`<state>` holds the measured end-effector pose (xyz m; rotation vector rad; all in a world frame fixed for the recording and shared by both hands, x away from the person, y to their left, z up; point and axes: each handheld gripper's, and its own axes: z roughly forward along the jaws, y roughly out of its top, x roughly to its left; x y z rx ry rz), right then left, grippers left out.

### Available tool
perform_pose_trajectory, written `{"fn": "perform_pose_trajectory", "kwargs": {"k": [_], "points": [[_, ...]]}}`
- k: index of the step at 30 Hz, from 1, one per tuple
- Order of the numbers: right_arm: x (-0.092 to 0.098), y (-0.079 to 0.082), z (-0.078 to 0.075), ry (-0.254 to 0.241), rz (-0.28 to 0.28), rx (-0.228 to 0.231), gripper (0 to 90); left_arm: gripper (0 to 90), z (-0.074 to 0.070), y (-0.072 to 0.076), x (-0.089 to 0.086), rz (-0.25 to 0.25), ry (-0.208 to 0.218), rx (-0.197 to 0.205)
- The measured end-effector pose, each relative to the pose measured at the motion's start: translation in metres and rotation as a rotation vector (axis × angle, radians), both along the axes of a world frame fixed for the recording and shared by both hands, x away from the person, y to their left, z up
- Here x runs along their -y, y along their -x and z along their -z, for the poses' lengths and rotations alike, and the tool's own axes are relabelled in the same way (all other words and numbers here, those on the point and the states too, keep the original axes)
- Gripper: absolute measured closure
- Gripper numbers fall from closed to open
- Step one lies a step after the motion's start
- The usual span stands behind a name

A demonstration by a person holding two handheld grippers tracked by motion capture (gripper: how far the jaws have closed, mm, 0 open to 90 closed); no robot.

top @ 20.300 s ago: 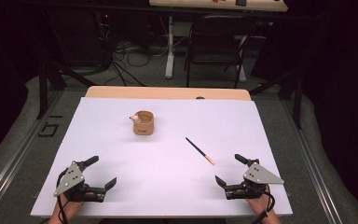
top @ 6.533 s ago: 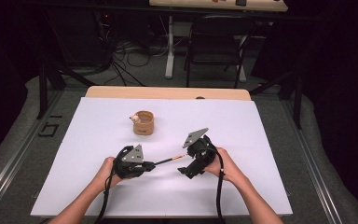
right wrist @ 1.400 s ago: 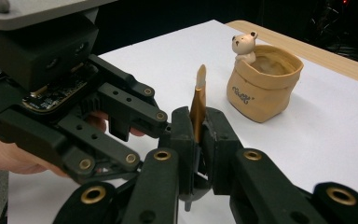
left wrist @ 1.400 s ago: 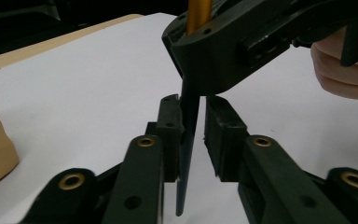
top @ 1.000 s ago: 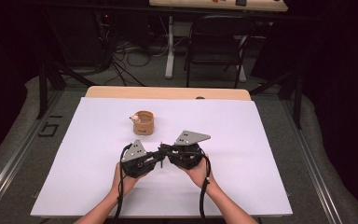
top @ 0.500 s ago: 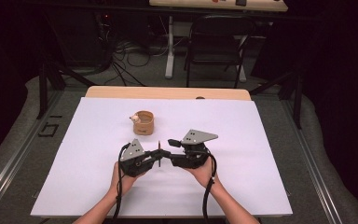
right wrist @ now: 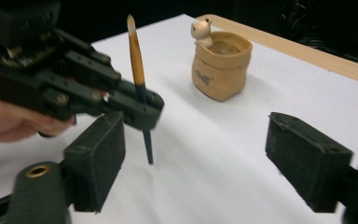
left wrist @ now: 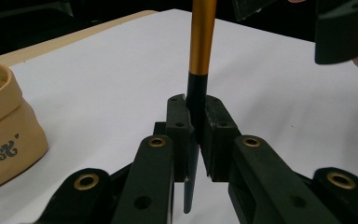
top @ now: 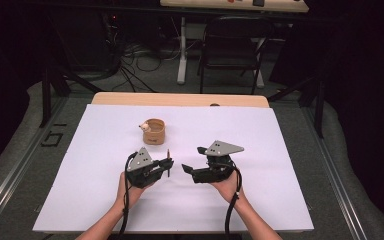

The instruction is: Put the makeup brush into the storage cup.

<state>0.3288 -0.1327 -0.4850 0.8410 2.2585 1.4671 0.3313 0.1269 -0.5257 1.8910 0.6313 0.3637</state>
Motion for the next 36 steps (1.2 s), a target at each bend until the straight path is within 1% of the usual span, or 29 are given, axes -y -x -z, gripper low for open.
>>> {"fn": "perform_pose_trajectory", "kwargs": {"k": [2,4,6,11,12,13,14,17,19,23,24,28,30,32,36], "points": [[0.002,0.002,0.002,0.025,0.009,0.014,15.0,82.7,-0.001,0.000,-0.001,-0.004,0.004,0.001],[0.004,0.003,0.003,0.044,0.016,0.019,13.7,82.8,-0.002,-0.001,-0.003,-0.010,0.002,0.005],[0.006,0.004,0.004,0.052,0.026,0.021,11.5,82.7,-0.003,-0.001,-0.004,-0.015,0.000,0.012],[0.017,0.007,0.007,0.050,0.066,0.029,6.5,82.7,-0.007,-0.002,-0.010,-0.027,-0.005,0.025],[0.020,0.007,0.008,0.045,0.078,0.037,6.2,82.8,-0.008,-0.002,-0.010,-0.033,-0.006,0.027],[0.024,0.008,0.008,0.046,0.090,0.032,5.6,82.7,-0.008,-0.003,-0.012,-0.033,-0.006,0.030],[0.027,0.008,0.009,0.034,0.105,0.040,4.6,82.7,-0.009,-0.003,-0.013,-0.038,-0.004,0.029],[0.036,0.010,0.014,0.036,0.147,0.038,3.4,82.7,-0.009,-0.005,-0.015,-0.055,-0.003,0.030],[0.041,0.012,0.018,0.043,0.156,0.026,2.8,82.7,-0.010,-0.007,-0.017,-0.058,-0.004,0.032],[0.047,0.017,0.024,0.065,0.177,0.023,1.8,82.8,-0.011,-0.010,-0.019,-0.072,0.000,0.032],[0.048,0.018,0.025,0.065,0.186,0.031,1.5,82.8,-0.012,-0.010,-0.019,-0.069,-0.004,0.031],[0.054,0.023,0.029,0.095,0.207,0.049,0.0,82.8,-0.014,-0.013,-0.020,-0.074,-0.005,0.033],[0.057,0.025,0.031,0.098,0.213,0.052,0.0,82.8,-0.016,-0.014,-0.020,-0.081,-0.006,0.034],[0.061,0.025,0.031,0.107,0.232,0.061,0.0,82.8,-0.016,-0.017,-0.019,-0.085,-0.010,0.039],[0.066,0.020,0.034,0.095,0.255,0.054,0.0,82.8,-0.017,-0.021,-0.018,-0.091,-0.011,0.038]]}}
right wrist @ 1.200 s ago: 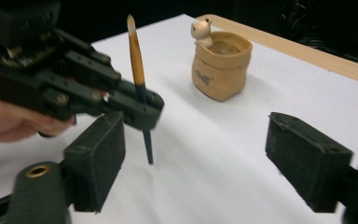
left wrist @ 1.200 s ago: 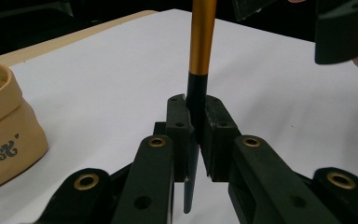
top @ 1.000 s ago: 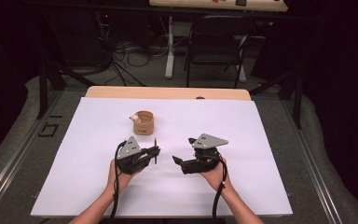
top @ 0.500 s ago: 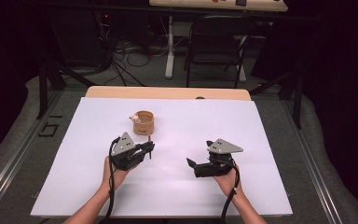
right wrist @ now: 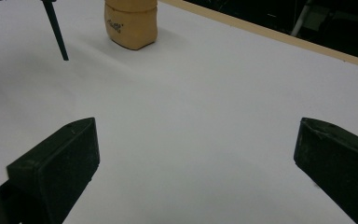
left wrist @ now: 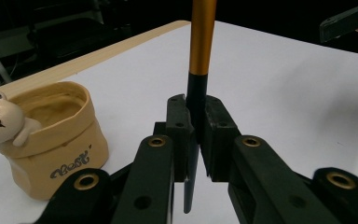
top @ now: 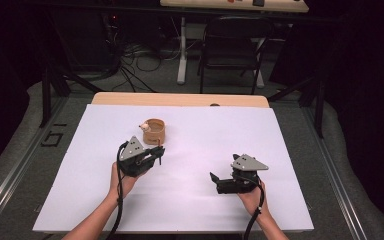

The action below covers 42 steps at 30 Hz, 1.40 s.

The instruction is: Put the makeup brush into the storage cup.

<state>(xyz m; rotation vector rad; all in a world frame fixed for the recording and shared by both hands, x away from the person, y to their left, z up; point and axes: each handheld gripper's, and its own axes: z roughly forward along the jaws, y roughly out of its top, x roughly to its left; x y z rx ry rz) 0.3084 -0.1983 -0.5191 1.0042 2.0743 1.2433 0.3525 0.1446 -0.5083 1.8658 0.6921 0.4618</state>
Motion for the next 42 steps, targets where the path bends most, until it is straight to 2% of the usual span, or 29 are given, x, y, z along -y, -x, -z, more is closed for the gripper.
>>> {"fn": "perform_pose_trajectory", "kwargs": {"k": [6,14,24,42], "points": [[0.002,-0.003,0.002,-0.013,0.011,-0.007,0.0,82.8,0.000,-0.005,0.000,-0.011,0.001,-0.002],[-0.003,-0.003,0.002,0.005,-0.016,-0.003,0.0,82.8,-0.004,-0.012,0.001,-0.020,-0.003,0.010],[-0.005,-0.002,0.003,0.022,-0.018,0.005,0.0,82.8,-0.010,-0.019,-0.002,-0.036,-0.001,0.021],[-0.006,-0.001,0.002,0.018,-0.031,0.021,0.0,82.9,-0.024,-0.030,-0.002,-0.060,-0.008,0.043]]}}
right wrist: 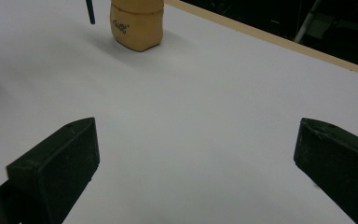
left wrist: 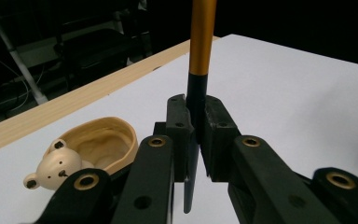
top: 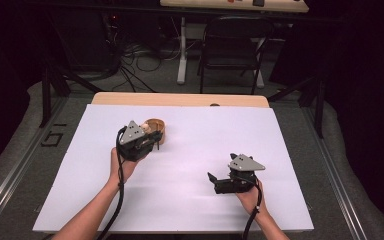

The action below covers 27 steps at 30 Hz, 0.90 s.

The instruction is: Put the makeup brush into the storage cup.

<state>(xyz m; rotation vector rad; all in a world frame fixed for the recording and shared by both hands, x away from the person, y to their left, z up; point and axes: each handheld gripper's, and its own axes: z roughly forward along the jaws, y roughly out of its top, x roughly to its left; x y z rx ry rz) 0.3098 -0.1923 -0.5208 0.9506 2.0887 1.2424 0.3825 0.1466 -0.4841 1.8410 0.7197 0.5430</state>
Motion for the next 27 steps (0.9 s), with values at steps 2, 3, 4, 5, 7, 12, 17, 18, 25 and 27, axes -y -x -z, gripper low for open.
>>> {"fn": "perform_pose_trajectory", "kwargs": {"k": [2,3,4,5,7,12,17,18,25,27], "points": [[0.000,0.000,0.000,-0.002,0.004,0.003,0.0,82.9,0.000,-0.001,0.000,0.000,-0.002,-0.001],[0.000,0.000,0.000,-0.002,0.005,0.007,0.0,82.8,0.000,-0.002,0.000,-0.003,-0.001,-0.005],[0.000,0.000,-0.001,-0.001,0.005,0.009,0.0,82.9,0.000,-0.002,-0.001,-0.006,0.000,-0.003],[0.000,0.000,-0.001,-0.002,0.005,0.009,0.0,82.8,-0.001,-0.003,-0.001,-0.006,-0.003,-0.003],[0.000,0.000,-0.001,0.000,0.004,0.008,0.0,82.9,-0.002,-0.003,-0.002,-0.010,0.000,-0.004],[0.000,0.000,-0.002,0.001,-0.003,0.011,0.0,82.9,-0.004,-0.005,-0.002,-0.016,0.001,0.001],[0.001,0.001,-0.002,-0.004,-0.007,0.016,0.0,82.8,-0.007,-0.008,-0.002,-0.019,0.000,0.000],[0.001,0.001,-0.002,-0.007,-0.010,0.020,0.0,82.9,-0.007,-0.009,-0.001,-0.018,0.001,0.000],[0.001,0.001,-0.002,-0.001,-0.012,0.018,0.0,82.8,-0.010,-0.013,0.002,-0.021,-0.004,0.002],[0.001,0.001,-0.002,-0.002,-0.013,0.024,0.0,82.9,-0.010,-0.014,0.002,-0.024,0.005,0.002]]}}
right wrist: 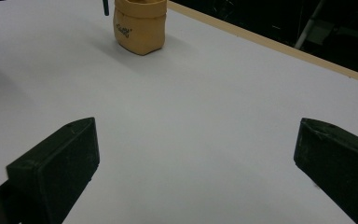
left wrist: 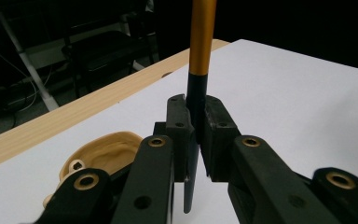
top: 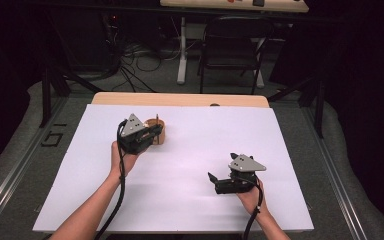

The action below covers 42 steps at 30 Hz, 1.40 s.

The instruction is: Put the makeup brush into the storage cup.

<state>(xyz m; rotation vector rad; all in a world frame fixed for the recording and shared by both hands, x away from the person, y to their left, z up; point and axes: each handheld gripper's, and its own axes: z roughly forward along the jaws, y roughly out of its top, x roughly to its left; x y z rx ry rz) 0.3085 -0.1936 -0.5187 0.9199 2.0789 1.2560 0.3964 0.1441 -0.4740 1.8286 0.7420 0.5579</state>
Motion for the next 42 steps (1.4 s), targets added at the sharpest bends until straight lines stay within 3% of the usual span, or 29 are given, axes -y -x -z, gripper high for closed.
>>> {"fn": "perform_pose_trajectory", "kwargs": {"k": [14,42], "points": [[0.001,0.001,0.001,0.003,0.006,-0.005,0.0,82.9,-0.001,-0.006,0.003,-0.002,0.002,-0.009],[0.003,0.001,-0.001,0.002,0.009,0.009,0.0,82.9,-0.028,-0.020,0.000,-0.033,0.012,0.031]]}}
